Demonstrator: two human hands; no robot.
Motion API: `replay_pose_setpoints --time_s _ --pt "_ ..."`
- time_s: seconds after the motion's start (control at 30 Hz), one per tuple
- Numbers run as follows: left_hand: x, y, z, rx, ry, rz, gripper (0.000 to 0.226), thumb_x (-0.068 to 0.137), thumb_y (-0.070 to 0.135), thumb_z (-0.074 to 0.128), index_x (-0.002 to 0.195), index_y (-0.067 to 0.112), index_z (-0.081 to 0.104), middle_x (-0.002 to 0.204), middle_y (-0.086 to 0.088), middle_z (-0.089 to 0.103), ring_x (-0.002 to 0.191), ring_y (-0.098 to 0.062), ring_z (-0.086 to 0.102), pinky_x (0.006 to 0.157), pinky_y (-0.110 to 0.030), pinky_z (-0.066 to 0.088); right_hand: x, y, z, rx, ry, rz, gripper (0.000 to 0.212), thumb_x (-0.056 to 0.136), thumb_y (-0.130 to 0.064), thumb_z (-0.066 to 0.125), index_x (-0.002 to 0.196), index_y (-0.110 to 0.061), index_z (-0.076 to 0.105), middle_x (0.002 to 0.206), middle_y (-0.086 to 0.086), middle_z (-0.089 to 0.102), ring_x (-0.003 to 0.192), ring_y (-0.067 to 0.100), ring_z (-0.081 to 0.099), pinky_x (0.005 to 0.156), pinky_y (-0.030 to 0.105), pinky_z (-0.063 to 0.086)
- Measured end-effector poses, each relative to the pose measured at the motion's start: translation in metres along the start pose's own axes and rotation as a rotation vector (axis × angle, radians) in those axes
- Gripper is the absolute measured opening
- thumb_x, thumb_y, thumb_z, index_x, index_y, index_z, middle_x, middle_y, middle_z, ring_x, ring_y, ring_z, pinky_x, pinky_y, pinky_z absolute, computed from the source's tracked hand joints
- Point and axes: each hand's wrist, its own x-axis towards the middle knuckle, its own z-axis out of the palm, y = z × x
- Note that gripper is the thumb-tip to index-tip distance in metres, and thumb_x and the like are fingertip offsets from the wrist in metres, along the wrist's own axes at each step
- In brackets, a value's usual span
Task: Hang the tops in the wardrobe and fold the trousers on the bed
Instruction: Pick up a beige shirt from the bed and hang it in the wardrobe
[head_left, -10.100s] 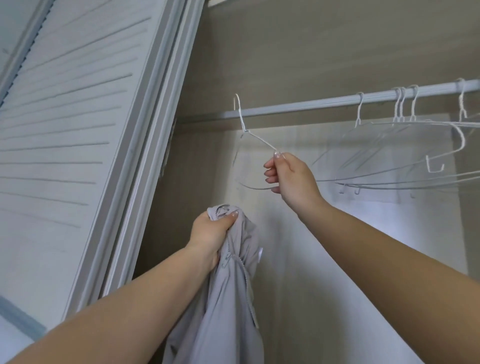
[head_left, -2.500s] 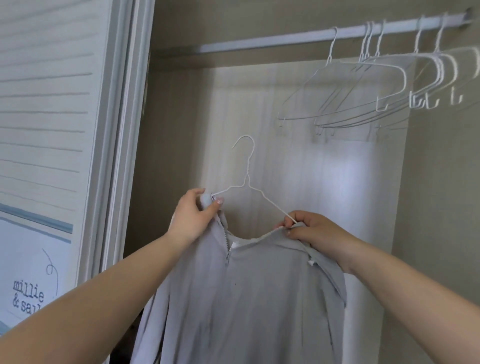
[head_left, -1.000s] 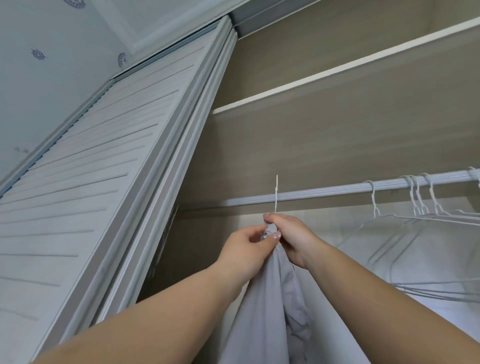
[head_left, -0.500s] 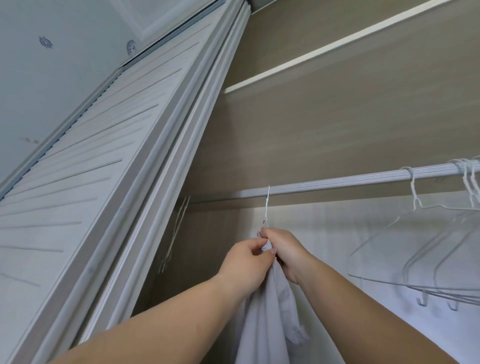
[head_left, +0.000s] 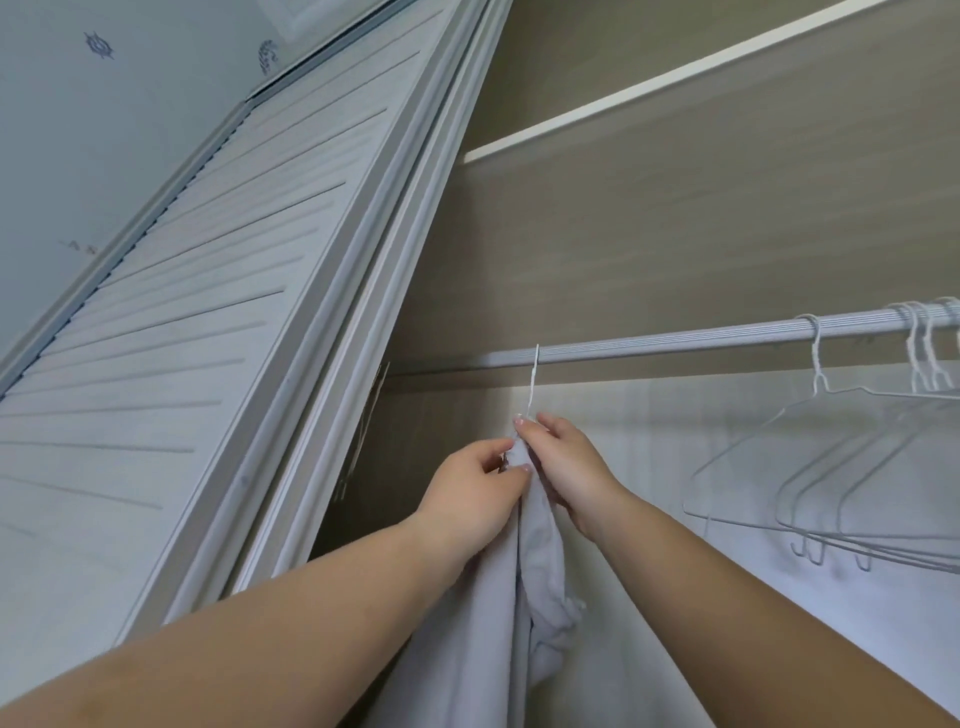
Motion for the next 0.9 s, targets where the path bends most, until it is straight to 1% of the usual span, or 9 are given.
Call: replay_pose_setpoints --time_s 0.07,0.13,0.3,0.37,0.43,0.5,0.63,0.77,0.9 --pt "-0.007 0.006 -0.002 0.020 0.037 0.038 0.037 0.092 0.016 0.057 0.130 0.018 0.058 0.122 0.009 0.061 0.112 -0.008 0.057 0.102 -0.026 0.041 -0.013 -0.010 -0.008 -0.042 0.031 -0.028 0.059 0.091 -0.041 0.056 0.143 -0.018 0.037 0.142 0.006 0.046 0.124 0.020 0.051 0.106 0.042 0.041" --pt "-0.019 0.012 -0.003 0.019 0.086 0.053 0.039 0.092 0.015 0.058 0.131 0.016 0.056 0.119 0.009 0.058 0.108 -0.005 0.054 0.095 -0.019 0.037 -0.034 -0.015 -0.018 -0.074 0.027 -0.045 0.062 0.090 -0.044 0.057 0.143 -0.020 0.036 0.145 0.005 0.042 0.128 0.020 0.047 0.107 0.043 0.040" --pt "-0.055 0.025 -0.003 -0.034 0.052 0.068 0.042 0.092 0.017 0.059 0.134 0.016 0.054 0.131 0.000 0.059 0.119 -0.011 0.055 0.109 -0.032 0.038 -0.093 -0.024 -0.039 -0.164 0.026 -0.094 0.049 0.089 -0.044 0.059 0.133 -0.027 0.047 0.138 -0.002 0.048 0.126 0.015 0.048 0.106 0.042 0.040" --pt "-0.071 0.030 -0.008 -0.005 0.045 0.090 0.044 0.092 0.018 0.059 0.136 0.021 0.050 0.126 0.005 0.059 0.106 -0.001 0.057 0.096 -0.018 0.042 -0.117 -0.028 -0.043 -0.163 0.006 -0.102 0.041 0.089 -0.040 0.059 0.128 -0.028 0.050 0.129 -0.007 0.056 0.118 0.009 0.054 0.101 0.036 0.044" --pt "-0.091 0.033 -0.016 0.002 0.028 0.083 0.045 0.092 0.019 0.060 0.135 0.027 0.048 0.119 0.008 0.060 0.094 0.008 0.056 0.083 -0.008 0.042 -0.143 -0.032 -0.043 -0.138 -0.036 -0.089 0.035 0.090 -0.035 0.059 0.124 -0.030 0.051 0.112 -0.016 0.063 0.104 0.000 0.060 0.083 0.022 0.046" --pt "-0.119 0.033 -0.024 0.008 0.009 0.041 0.041 0.093 0.021 0.060 0.132 0.027 0.051 0.116 0.007 0.061 0.097 0.005 0.057 0.087 -0.015 0.045 -0.173 -0.033 -0.040 -0.127 -0.071 -0.068 0.032 0.090 -0.034 0.059 0.120 -0.034 0.049 0.103 -0.022 0.064 0.095 -0.006 0.060 0.071 0.016 0.041" --pt "-0.181 0.027 -0.043 0.083 0.017 -0.083 0.028 0.093 0.028 0.060 0.122 0.027 0.060 0.108 0.011 0.064 0.102 -0.002 0.059 0.092 -0.024 0.048 -0.227 -0.031 -0.032 -0.092 -0.147 -0.008 0.026 0.090 -0.032 0.060 0.115 -0.036 0.053 0.105 -0.024 0.062 0.088 -0.013 0.057 0.069 0.013 0.040" --pt "-0.259 0.030 -0.067 0.173 -0.003 -0.204 0.025 0.091 0.037 0.060 0.116 0.033 0.062 0.105 0.014 0.067 0.099 0.001 0.061 0.091 -0.023 0.049 -0.288 -0.028 -0.023 0.043 -0.240 0.067 0.017 0.089 -0.032 0.062 0.105 -0.038 0.061 0.108 -0.021 0.065 0.091 -0.016 0.059 0.077 0.014 0.042" --pt "-0.336 0.049 -0.080 0.176 0.047 -0.341 0.023 0.091 0.032 0.062 0.113 0.027 0.064 0.104 0.010 0.070 0.101 -0.007 0.064 0.092 -0.030 0.050 -0.352 -0.016 0.004 0.170 -0.314 0.147 0.014 0.090 -0.031 0.062 0.100 -0.040 0.064 0.102 -0.024 0.067 0.097 -0.012 0.059 0.081 0.018 0.042"
